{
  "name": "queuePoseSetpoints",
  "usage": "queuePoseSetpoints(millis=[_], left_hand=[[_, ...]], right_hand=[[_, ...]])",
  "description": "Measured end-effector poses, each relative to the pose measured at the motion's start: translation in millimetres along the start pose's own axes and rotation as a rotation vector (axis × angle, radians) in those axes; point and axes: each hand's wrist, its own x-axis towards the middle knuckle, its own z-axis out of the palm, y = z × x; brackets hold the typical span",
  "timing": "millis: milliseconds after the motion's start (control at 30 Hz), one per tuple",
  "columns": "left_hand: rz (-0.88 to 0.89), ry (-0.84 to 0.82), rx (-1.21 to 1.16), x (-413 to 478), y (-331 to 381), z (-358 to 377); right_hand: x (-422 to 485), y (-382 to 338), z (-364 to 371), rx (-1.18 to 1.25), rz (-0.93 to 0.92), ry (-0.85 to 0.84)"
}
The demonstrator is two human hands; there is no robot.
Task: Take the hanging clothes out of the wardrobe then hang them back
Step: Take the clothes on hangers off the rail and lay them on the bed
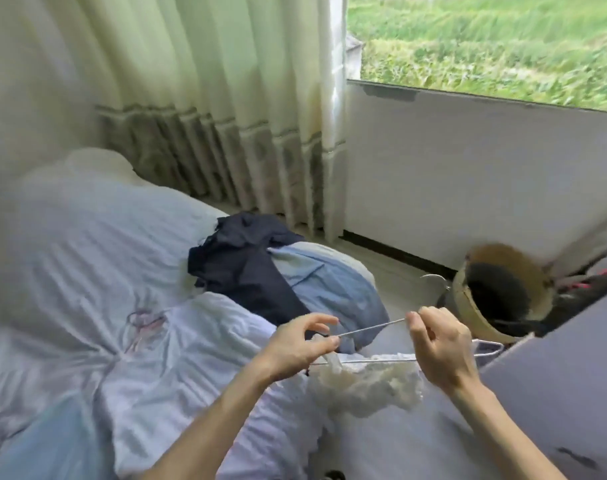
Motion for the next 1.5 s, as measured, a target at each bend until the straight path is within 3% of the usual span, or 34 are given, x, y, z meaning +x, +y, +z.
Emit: queuePoseSetpoints(millis=[300,533,700,900,1067,1333,1500], left_hand=[[-0.192,0.463,0.05,-150,-88,-47],[-0.143,0.81,-0.052,-227,-101,-18],[-0.189,0.878,-0.078,-264,-98,-26],[-0.213,0.813,-0.082,-344,-128,-65],[-0.269,0.932,-0.235,-431,-157,-89],[-0.467,1.033,-0.259,-560,-191,-122],[-0.553,1.057,-0.216,-625,-214,-184]], right_hand=[[-22,-130,96,0.098,-0.382,-0.286],[-60,-180,102,0.198,-0.456,-0.371],[-74,-193,107,0.244,-0.516,-0.393],[-86,-190,124,0.077,-0.624,-0.6],[-119,-203,142,0.109,-0.592,-0.809],[-198,-307,200,0.241,-0.603,-0.955],[-222,-382,256,0.329,-0.632,-1.001]])
